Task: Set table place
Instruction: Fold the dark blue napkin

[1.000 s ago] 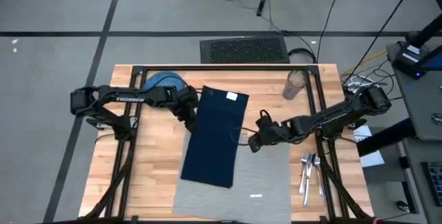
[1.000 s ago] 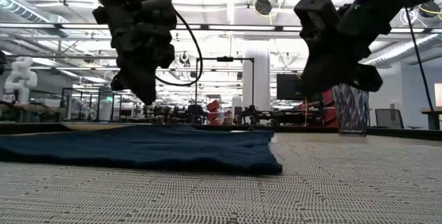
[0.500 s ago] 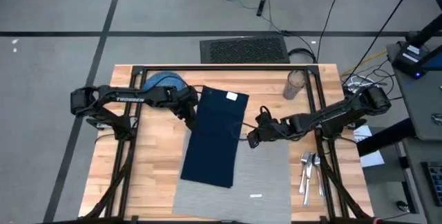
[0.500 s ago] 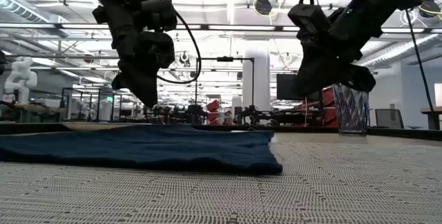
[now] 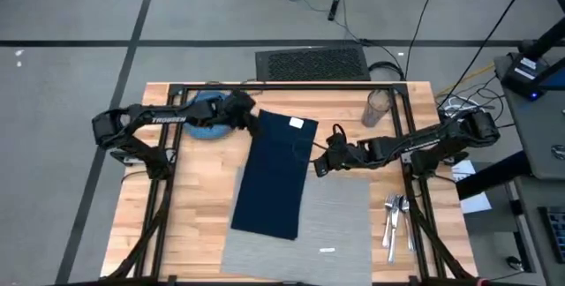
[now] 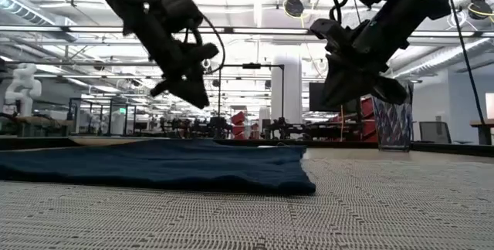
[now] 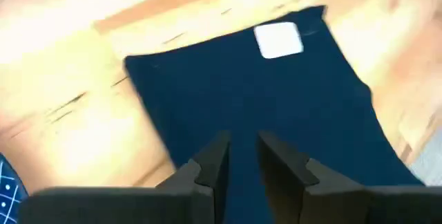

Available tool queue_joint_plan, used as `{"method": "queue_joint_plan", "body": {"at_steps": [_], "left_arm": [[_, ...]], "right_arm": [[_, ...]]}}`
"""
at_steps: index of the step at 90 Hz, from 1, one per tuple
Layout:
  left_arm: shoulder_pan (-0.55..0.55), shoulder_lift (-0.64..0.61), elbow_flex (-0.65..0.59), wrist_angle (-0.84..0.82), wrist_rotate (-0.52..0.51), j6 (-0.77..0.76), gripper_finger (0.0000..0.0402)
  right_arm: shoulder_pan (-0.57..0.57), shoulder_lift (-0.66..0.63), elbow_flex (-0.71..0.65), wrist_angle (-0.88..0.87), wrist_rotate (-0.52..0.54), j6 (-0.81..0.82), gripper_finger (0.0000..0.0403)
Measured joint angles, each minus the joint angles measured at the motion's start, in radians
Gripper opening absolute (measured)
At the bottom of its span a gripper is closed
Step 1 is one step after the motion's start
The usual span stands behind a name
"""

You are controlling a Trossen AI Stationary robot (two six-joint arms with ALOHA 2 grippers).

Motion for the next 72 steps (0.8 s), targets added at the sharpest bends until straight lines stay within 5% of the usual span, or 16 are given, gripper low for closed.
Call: {"method": "queue_joint_plan", "body": {"at_steps": [17, 46, 72], "left_arm": [[0.067, 0.105, 0.014, -0.087, 0.248, 0.027, 0.0060], [0.022, 0.111, 0.015, -0.114, 0.200, 0.028, 0.0060], [-0.118, 0.012, 0.015, -0.387, 0.174, 0.056, 0.0060]], "right_arm": [[-0.011, 0.000, 0.000, 0.000, -0.016, -0.007, 0.0045], [-0.016, 0.000, 0.000, -0.006, -0.016, -0.021, 0.0045], [0.000, 0.000, 0.000, -0.005, -0.036, -0.016, 0.0045]]}}
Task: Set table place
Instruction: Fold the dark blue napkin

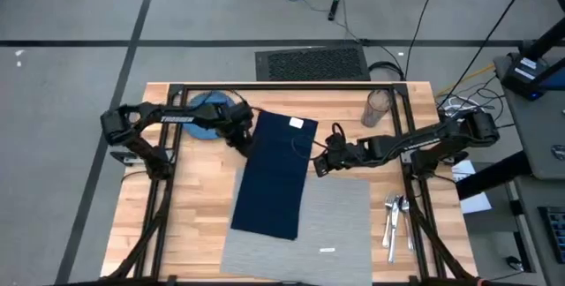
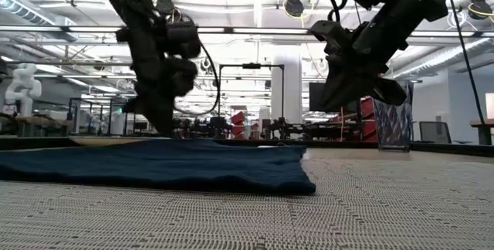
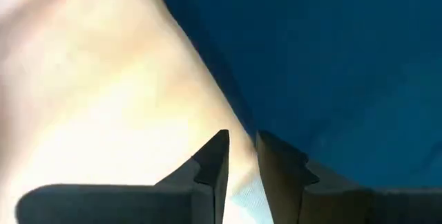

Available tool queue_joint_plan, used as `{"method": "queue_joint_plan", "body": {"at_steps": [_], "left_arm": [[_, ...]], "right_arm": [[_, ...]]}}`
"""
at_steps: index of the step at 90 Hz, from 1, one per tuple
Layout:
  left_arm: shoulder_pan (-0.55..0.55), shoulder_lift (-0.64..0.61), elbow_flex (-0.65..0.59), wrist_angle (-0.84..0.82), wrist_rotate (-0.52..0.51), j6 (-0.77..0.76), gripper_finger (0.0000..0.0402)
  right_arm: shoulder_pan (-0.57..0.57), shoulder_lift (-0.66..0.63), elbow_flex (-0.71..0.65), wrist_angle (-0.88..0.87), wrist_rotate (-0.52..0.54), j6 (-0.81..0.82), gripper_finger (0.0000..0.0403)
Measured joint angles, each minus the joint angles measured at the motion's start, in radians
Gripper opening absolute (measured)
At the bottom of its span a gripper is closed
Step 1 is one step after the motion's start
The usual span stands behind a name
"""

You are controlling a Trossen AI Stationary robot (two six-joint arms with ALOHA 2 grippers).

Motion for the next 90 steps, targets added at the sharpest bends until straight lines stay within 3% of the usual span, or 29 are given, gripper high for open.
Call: {"method": "queue_joint_plan", "body": {"at_steps": [34, 77, 90], "left_arm": [[-0.110, -0.030, -0.004, -0.001, -0.089, -0.059, 0.0060], [-0.142, -0.030, -0.005, 0.047, -0.109, -0.080, 0.0067], [-0.092, -0.030, -0.005, 0.047, -0.112, -0.011, 0.0085]], "right_arm": [[0.005, 0.000, 0.000, -0.001, 0.000, -0.002, 0.0045], [0.005, 0.000, 0.000, -0.010, -0.001, -0.005, 0.0045], [0.005, 0.000, 0.000, -0.011, -0.001, -0.006, 0.0045]]}}
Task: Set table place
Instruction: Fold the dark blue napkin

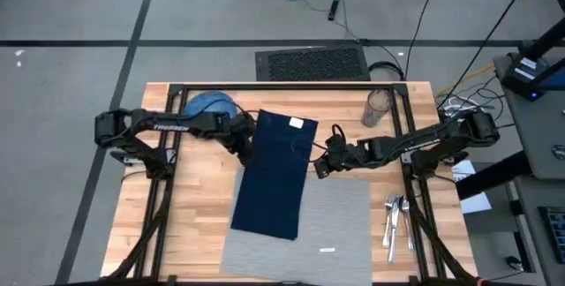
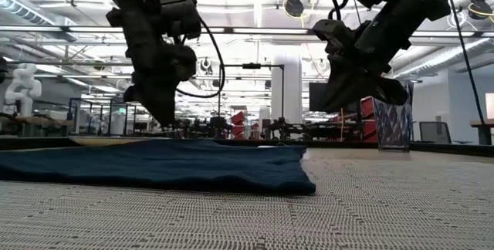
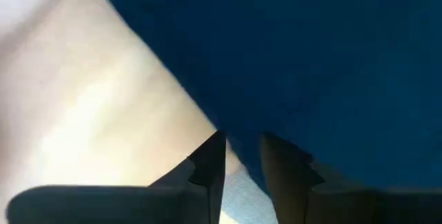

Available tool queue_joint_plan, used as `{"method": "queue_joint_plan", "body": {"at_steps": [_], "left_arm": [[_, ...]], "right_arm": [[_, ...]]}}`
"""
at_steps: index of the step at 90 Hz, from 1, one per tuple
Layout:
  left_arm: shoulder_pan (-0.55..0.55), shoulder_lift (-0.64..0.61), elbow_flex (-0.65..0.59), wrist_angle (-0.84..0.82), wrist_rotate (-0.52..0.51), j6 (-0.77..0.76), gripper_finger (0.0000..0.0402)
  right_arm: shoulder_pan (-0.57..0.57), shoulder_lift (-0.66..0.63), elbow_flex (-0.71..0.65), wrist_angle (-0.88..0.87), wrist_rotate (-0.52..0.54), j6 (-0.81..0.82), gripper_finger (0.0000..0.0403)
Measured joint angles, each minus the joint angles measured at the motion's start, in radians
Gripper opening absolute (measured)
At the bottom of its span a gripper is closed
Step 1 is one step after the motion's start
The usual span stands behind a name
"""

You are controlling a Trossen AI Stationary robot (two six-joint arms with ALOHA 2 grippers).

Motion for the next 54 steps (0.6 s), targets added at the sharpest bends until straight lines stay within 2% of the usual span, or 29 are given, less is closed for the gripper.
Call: {"method": "queue_joint_plan", "body": {"at_steps": [13, 27, 54], "left_arm": [[0.006, 0.000, 0.000, -0.002, 0.091, -0.001, 0.0117], [-0.021, 0.000, -0.001, -0.015, 0.035, -0.019, 0.0137], [-0.063, 0.031, -0.001, -0.022, 0.014, -0.047, 0.0139]], "right_arm": [[0.000, 0.000, 0.000, 0.000, -0.001, -0.004, 0.0045], [0.000, 0.000, 0.000, 0.000, -0.001, -0.005, 0.0045], [0.000, 0.000, 0.000, -0.001, -0.001, -0.018, 0.0045]]}}
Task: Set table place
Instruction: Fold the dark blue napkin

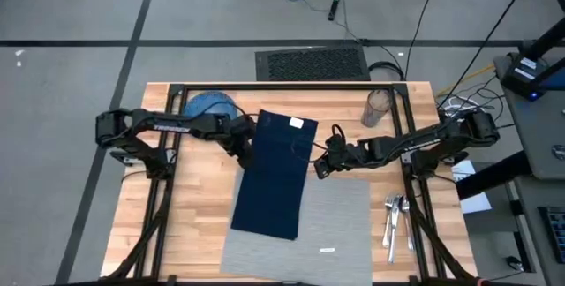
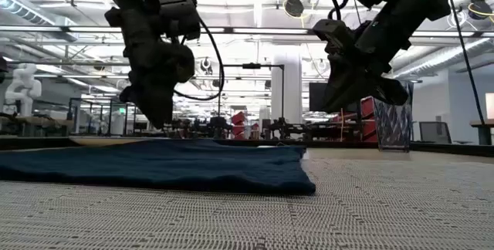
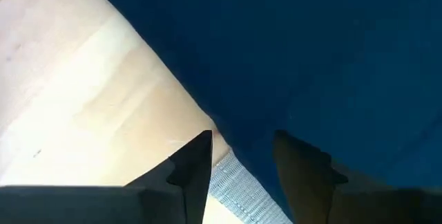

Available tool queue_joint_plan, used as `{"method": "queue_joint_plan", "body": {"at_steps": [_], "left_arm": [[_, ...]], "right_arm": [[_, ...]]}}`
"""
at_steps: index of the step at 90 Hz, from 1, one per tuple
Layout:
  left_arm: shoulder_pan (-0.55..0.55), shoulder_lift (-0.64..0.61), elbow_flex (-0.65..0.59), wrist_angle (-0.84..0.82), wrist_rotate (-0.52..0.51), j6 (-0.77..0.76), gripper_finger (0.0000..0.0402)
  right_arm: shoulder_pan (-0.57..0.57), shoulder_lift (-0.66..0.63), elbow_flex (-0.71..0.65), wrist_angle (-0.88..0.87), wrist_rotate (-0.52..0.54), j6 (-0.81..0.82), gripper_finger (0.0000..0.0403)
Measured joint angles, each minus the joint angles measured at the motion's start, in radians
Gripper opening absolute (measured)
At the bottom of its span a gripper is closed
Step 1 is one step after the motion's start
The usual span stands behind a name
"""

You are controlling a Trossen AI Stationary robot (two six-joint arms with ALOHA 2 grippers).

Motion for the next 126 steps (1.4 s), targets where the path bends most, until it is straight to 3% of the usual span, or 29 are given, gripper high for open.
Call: {"method": "queue_joint_plan", "body": {"at_steps": [18, 45, 61, 83, 126], "left_arm": [[-0.020, 0.068, 0.000, 0.061, 0.008, -0.001, 0.0139], [-0.018, 0.070, 0.000, 0.064, -0.001, -0.001, 0.0135], [-0.019, 0.070, 0.000, 0.063, -0.009, 0.000, 0.0099], [-0.015, 0.070, 0.000, 0.064, -0.019, 0.007, 0.0009], [-0.015, 0.049, 0.033, 0.076, 0.046, 0.001, 0.0000]], "right_arm": [[0.000, 0.000, 0.000, -0.002, 0.000, -0.005, 0.0045], [0.001, 0.000, 0.000, -0.006, -0.004, -0.006, 0.0045], [0.001, 0.000, 0.000, -0.008, -0.004, -0.008, 0.0045], [0.001, 0.000, 0.000, -0.008, -0.004, -0.008, 0.0045], [0.031, 0.000, 0.000, 0.052, -0.004, -0.152, 0.0045]]}}
